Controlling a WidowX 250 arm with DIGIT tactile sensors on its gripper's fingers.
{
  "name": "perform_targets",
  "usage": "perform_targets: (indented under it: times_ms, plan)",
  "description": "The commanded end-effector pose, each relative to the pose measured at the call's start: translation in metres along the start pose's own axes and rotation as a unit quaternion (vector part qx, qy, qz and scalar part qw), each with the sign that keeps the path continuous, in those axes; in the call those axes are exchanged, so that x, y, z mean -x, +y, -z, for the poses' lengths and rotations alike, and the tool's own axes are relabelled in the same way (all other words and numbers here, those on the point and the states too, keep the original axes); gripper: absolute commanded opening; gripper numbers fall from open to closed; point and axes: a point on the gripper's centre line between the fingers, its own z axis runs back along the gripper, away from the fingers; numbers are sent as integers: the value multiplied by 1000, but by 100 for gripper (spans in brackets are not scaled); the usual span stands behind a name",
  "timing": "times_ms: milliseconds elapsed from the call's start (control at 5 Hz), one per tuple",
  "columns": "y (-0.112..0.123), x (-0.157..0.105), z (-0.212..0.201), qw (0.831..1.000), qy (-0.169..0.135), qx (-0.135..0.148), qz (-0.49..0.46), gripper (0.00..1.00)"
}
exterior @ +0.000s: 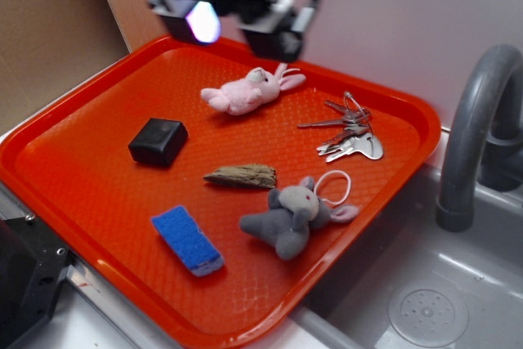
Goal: Grab the silver keys.
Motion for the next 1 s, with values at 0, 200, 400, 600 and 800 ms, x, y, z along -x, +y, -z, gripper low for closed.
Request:
perform_targets:
  times_ms: [0, 200, 400, 600, 800]
  plan:
    - [-30, -31, 39, 992, -75, -29, -93, 100]
    - [-39, -47, 60, 985, -100, -28, -140, 100]
    - [-46, -59, 79, 981, -113, -21, -159, 100]
    - [-48, -71, 101, 977, -121, -33, -170, 100]
    - [-38, -73, 124, 977, -119, -57, -170, 19]
